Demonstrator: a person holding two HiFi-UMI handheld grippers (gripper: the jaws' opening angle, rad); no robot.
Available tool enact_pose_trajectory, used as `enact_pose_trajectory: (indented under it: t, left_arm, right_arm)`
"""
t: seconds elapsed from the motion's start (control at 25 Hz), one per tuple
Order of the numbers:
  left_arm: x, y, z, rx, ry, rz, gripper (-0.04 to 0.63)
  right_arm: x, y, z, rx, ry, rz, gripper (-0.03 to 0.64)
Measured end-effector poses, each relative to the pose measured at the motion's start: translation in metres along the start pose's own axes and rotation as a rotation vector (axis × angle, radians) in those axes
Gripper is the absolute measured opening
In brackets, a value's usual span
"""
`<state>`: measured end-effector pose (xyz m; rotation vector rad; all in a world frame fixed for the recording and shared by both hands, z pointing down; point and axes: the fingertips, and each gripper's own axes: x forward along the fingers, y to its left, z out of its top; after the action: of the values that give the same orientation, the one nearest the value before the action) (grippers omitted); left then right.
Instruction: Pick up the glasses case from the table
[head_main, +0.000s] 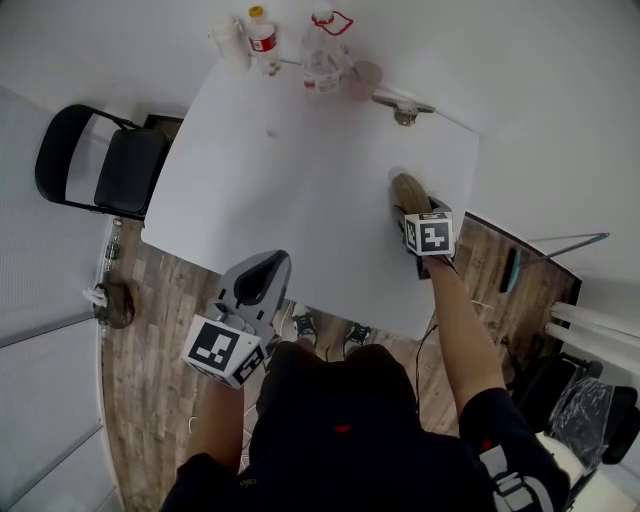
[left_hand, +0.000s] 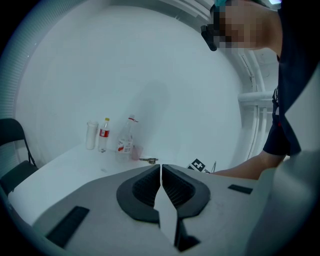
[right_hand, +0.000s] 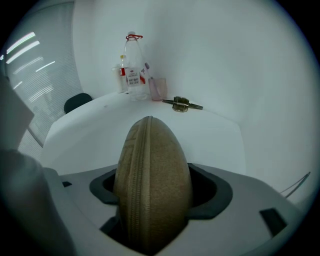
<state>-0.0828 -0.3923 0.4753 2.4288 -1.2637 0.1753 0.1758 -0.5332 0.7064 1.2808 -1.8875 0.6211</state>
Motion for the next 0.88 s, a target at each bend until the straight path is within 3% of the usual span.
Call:
enact_pose_trajectory:
  t: [0.28, 0.56, 0.88]
  left_arm:
    - [-0.005, -0.010, 0.010, 0.027, -0.009, -0.005, 0.031]
    - [-0.008, -0.032, 0.034, 0.076, -0.043, -0.023, 0.031]
    - [-0.012, -0.074, 0.070, 0.143, -0.107, -0.069, 0.031]
  right_arm:
    - [-0.051, 0.003, 0.039, 0.051, -0.217, 0.048, 0.357]
    - [-0.156, 0.018, 0.086, 0.031, -0.448, 0.092, 0.357]
    - [-0.275, 0.029, 0.108, 0.062, -0.664, 0.146, 0.357]
